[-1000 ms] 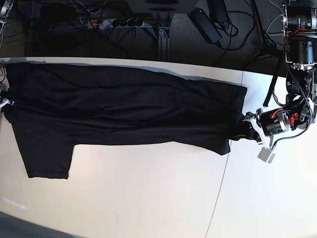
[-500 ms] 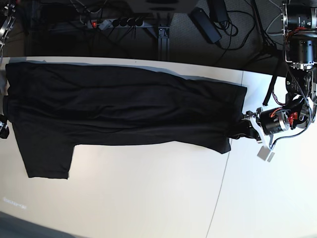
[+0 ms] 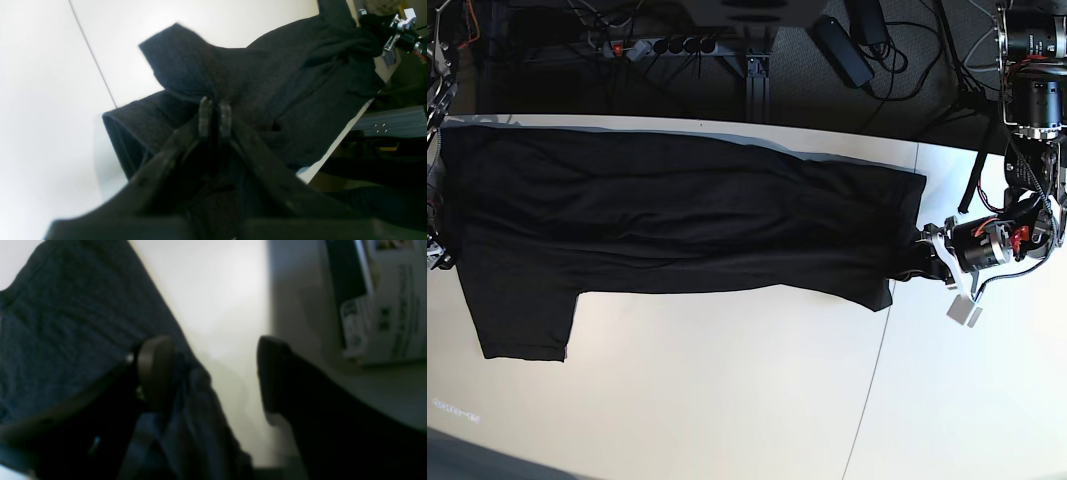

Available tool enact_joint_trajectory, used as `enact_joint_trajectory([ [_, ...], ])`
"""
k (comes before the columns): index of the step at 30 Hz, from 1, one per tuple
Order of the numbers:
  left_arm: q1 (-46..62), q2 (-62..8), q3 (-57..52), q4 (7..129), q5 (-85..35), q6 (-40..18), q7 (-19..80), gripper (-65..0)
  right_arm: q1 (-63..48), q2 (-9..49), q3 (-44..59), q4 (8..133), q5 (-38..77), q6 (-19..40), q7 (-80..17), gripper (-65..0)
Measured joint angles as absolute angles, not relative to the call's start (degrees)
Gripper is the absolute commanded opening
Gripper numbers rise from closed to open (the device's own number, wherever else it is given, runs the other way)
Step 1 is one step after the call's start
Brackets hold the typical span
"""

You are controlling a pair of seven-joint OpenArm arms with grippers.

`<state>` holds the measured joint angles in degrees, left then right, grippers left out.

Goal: Fold the T-shirt properly
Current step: 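Lift the shirt edge and fold it lengthwise over the body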

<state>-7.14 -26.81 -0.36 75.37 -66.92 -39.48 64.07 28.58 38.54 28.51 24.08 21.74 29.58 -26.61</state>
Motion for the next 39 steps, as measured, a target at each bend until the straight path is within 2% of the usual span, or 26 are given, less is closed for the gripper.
enact_joint_trajectory([
  [9,-6.22,-26.81,-0.38,75.37,-67.13,-39.51,64.07,-65.0,32.45,33.5,21.82,24.4,18.15,29.56,-24.69,-25.6],
  [17,-6.09,-26.81,-0.38,75.37,-67.11,-39.48,63.86,-65.0,33.01,32.18,14.72,24.64,18.63,29.52,-23.55,-26.5],
  [19,-6.09,-26.81,-0.38,75.37,-67.11,-39.51,63.83,-65.0,33.01,32.21,14.72,24.69,18.61,29.52,-23.59,-36.6],
  [22,-6.11,-26.81,-0.38,75.37,-67.09,-39.51,63.86,-65.0,32.86,32.18,14.7,24.67,18.68,29.52,-23.22,-62.9],
  [23,-6.09,-26.81,-0.38,75.37,-67.13,-39.51,63.83,-65.0,32.82,32.16,14.7,24.6,19.05,29.52,-22.92,-65.0],
  [29,-6.09,-26.81,-0.38,75.46,-67.48,-39.48,63.83,-65.0,32.34,31.88,14.61,27.05,14.59,29.56,-22.72,-65.0],
  [32,-6.04,-26.81,-0.38,78.46,-67.94,-39.51,64.29,-65.0,31.03,32.23,14.41,31.42,14.04,29.65,-27.22,-65.0],
  [39,-5.1,-26.83,-0.34,82.17,-67.4,-39.48,64.75,-65.0,15.0,37.5,14.55,50.68,26.39,29.69,-34.59,-65.0],
])
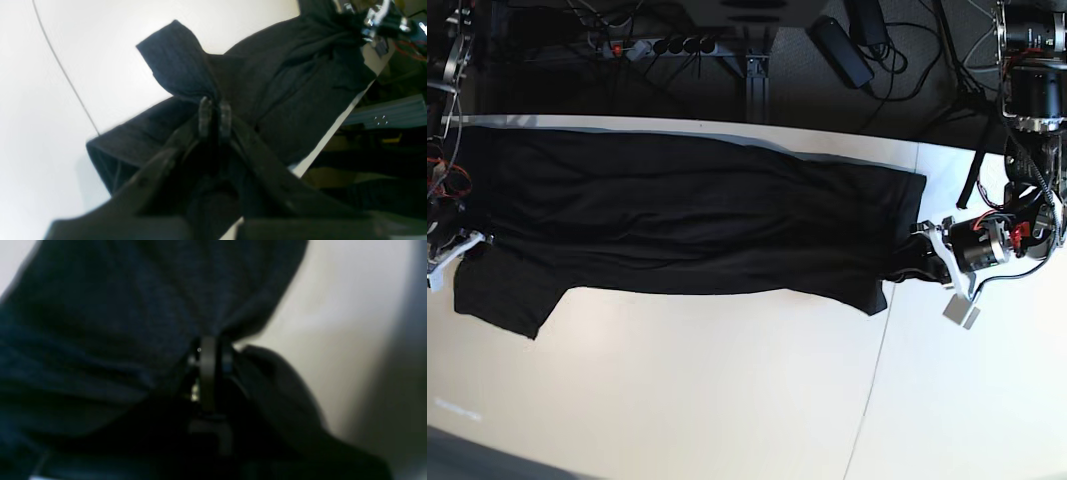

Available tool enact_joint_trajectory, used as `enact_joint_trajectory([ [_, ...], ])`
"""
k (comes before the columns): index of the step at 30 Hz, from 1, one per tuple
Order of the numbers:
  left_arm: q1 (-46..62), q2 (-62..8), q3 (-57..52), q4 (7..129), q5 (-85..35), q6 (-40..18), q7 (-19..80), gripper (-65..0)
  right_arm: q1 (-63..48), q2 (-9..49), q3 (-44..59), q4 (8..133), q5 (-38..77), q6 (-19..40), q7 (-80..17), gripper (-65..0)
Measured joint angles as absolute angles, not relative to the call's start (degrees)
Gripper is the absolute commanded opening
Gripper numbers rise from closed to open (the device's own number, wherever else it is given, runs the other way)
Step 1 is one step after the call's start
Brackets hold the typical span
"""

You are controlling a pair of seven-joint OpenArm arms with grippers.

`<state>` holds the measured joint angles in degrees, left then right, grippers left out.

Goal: Fold the T-shirt properly
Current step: 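Lift the shirt edge and fold it lengthwise over the body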

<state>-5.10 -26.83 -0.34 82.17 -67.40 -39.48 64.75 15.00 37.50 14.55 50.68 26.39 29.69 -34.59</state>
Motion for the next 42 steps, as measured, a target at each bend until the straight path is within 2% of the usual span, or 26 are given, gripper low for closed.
enact_joint_trajectory([
  [6,-5.21,-26.85,-0.34,82.21,-67.46,-39.51,64.71,-65.0,3.27,38.26,22.57,64.88,31.68,29.74,-37.17,-65.0],
  [11,-5.23,-26.83,-0.34,82.17,-67.16,-39.51,64.71,-65.0,-1.13,38.7,26.28,66.11,33.32,29.74,-40.03,-65.0],
  [12,-5.26,-26.83,-0.34,82.17,-67.16,-39.48,64.71,-65.0,-1.37,38.52,26.26,66.11,33.34,29.74,-40.91,-63.0],
  [14,-5.26,-26.83,-0.34,82.17,-67.16,-39.51,64.71,-65.0,-1.43,38.22,26.24,66.11,33.39,29.74,-41.69,-42.9],
  [15,-5.23,-26.83,-0.34,82.17,-67.11,-39.51,64.71,-65.0,-1.61,38.22,26.22,66.11,33.69,29.71,-41.71,-35.2],
  [16,-5.23,-26.83,-0.34,82.17,-67.09,-39.51,64.71,-65.0,-1.61,38.22,26.22,66.11,34.57,29.65,-41.65,-30.5],
  [17,-5.26,-26.83,-0.34,82.17,-67.09,-39.51,64.71,-65.0,-1.61,38.24,26.22,66.11,34.89,29.65,-41.41,-29.3],
  [26,-5.23,-26.83,-0.34,82.17,-67.09,-39.51,65.39,-65.0,2.7,38.24,30.13,65.23,34.5,29.61,-38.72,-29.4],
  [33,-5.26,-26.83,-0.34,82.17,-67.11,-39.51,65.39,-65.0,10.44,38.22,30.79,51.11,33.1,29.58,-38.5,-29.4],
  [42,-4.93,-26.83,-0.34,82.17,-67.16,-39.51,65.36,-65.0,13.67,38.11,30.81,40.21,30.81,29.58,-31.42,-29.3],
])
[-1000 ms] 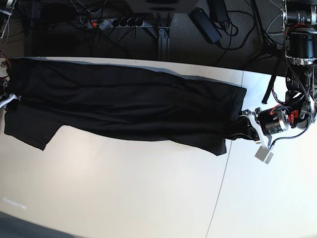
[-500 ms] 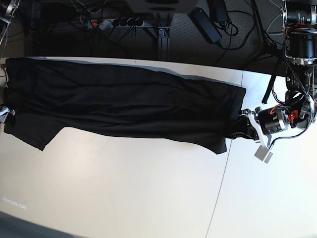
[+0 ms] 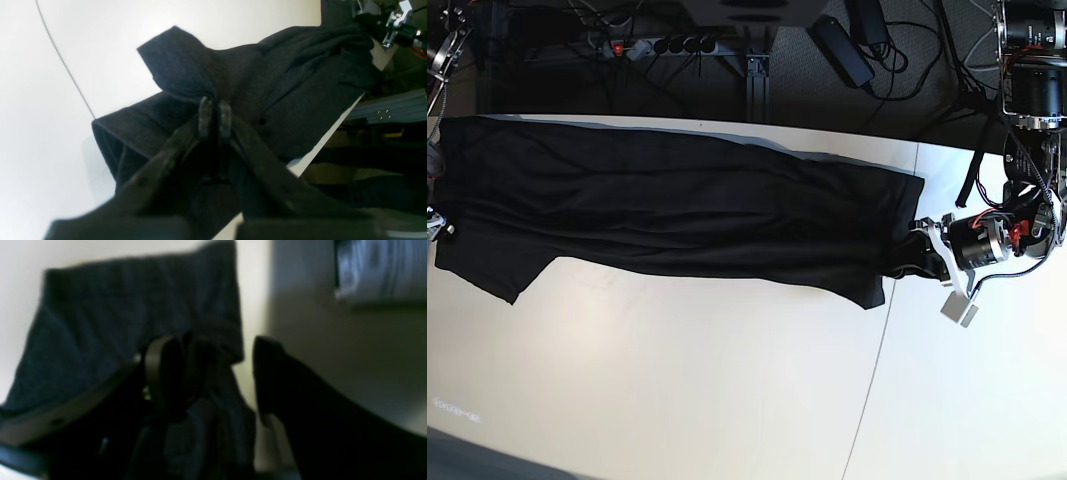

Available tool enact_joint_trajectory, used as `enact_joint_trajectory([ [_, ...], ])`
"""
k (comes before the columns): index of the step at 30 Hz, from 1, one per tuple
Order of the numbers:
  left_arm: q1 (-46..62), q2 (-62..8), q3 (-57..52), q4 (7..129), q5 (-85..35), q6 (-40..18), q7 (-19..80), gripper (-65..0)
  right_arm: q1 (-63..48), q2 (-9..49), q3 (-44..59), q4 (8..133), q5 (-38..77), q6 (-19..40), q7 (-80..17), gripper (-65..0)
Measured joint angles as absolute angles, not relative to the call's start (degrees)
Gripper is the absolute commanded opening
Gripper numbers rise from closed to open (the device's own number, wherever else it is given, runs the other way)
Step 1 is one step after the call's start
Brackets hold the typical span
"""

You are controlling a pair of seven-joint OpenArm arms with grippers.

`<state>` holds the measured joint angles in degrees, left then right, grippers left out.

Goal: Fold the T-shirt properly
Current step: 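Lift the shirt edge and fold it lengthwise over the body, then lay the folded edge down and release the left gripper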

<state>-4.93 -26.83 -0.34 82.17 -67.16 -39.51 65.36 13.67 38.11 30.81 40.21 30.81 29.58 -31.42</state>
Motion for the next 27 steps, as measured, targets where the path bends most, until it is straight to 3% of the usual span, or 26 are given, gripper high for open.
enact_joint_trajectory([
  [15,-4.62,-26.83,-0.34,82.17,-67.33,-39.51,65.39,-65.0,14.15,37.76,31.03,36.84,28.45,29.58,-26.7,-29.4],
  [27,-4.62,-26.83,-0.34,82.17,-67.53,-39.51,65.36,-65.0,14.68,33.32,27.4,36.91,25.85,29.54,-22.9,-29.7],
])
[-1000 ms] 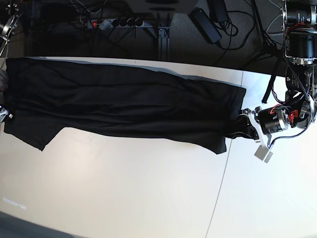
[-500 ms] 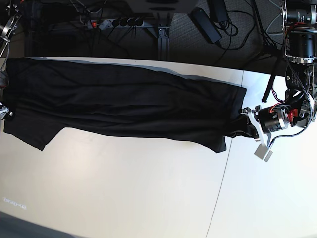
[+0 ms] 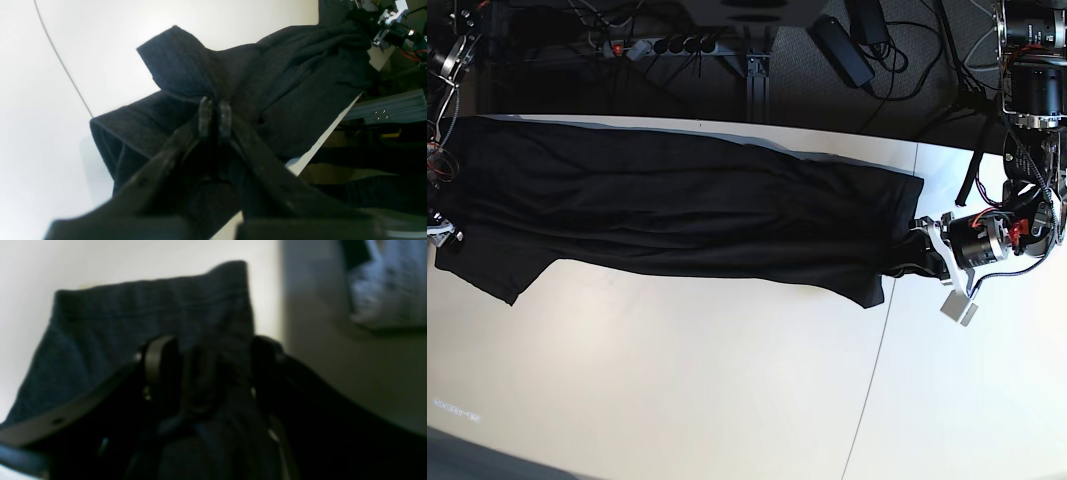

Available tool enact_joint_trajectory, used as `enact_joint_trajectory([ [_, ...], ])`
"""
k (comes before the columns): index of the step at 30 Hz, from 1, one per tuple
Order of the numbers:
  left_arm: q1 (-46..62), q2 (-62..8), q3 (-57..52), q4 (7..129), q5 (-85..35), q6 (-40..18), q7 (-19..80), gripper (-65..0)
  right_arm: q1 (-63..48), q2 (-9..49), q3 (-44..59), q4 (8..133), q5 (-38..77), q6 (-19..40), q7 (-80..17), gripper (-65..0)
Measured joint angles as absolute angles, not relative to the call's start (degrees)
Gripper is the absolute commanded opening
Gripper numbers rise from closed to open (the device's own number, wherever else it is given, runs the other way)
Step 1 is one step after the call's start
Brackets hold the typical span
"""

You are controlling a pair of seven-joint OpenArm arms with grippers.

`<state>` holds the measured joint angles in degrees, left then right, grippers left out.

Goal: Fold the T-shirt properly
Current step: 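Lay the folded edge down and release the left gripper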

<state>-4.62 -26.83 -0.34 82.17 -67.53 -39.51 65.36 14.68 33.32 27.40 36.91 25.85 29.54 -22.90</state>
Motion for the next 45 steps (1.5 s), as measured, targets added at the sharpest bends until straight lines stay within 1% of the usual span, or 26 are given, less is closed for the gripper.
enact_joint_trajectory([
  [1,-4.62,-26.83,-0.34,82.17,-67.53,-39.51,65.36,-65.0,14.81,33.17,26.55,36.91,25.89,29.52,-22.68,-29.7],
  [2,-4.62,-26.83,-0.34,82.17,-67.53,-39.51,65.36,-65.0,14.81,32.95,25.65,36.93,25.89,29.5,-22.41,-31.8],
  [3,-4.62,-26.83,-0.34,82.17,-67.53,-39.48,65.36,-65.0,14.83,32.93,24.93,37.04,25.87,29.5,-22.44,-35.6],
  [8,-4.62,-26.83,-0.34,82.17,-67.53,-39.48,65.39,-65.0,14.94,32.84,24.34,37.06,26.61,29.45,-21.78,-64.0],
  [9,-4.62,-26.83,-0.34,82.17,-67.53,-39.51,65.36,-65.0,14.92,32.84,24.34,37.06,26.76,29.45,-21.43,-65.0],
  [15,-4.62,-26.83,-0.34,82.17,-68.79,-39.51,65.39,-65.0,14.87,33.32,24.34,38.48,26.46,29.47,-21.32,-65.0],
  [20,-4.6,-26.85,-0.34,82.19,-69.38,-39.51,65.76,-65.0,12.88,33.28,24.12,46.06,24.8,29.63,-25.89,-65.0],
  [23,-4.56,-27.64,-0.34,82.24,-69.93,-39.51,66.87,-65.0,9.47,32.73,24.6,53.65,24.64,29.69,-28.23,-65.0],
  [28,-3.77,-28.93,-0.34,82.3,-70.11,-39.51,67.33,-65.0,2.92,32.82,27.7,66.87,29.74,29.74,-31.22,-65.0],
  [32,-2.33,-29.06,-0.32,82.28,-70.02,-39.51,67.37,-65.0,-2.81,32.91,31.03,74.61,33.23,29.71,-32.67,-65.0],
  [35,-1.02,-29.61,-0.34,82.28,-70.06,-39.48,66.78,-65.0,-7.09,32.69,34.11,78.94,36.29,29.74,-35.33,-65.0],
  [38,0.05,-29.69,-0.32,82.28,-70.08,-39.51,66.92,-63.2,-11.16,32.75,37.04,82.54,38.52,29.74,-35.88,-65.0],
  [45,0.3,-30.63,-0.34,82.28,-70.11,-39.51,66.63,-63.1,-19.38,32.71,43.72,86.15,39.9,29.74,-36.23,-65.0],
])
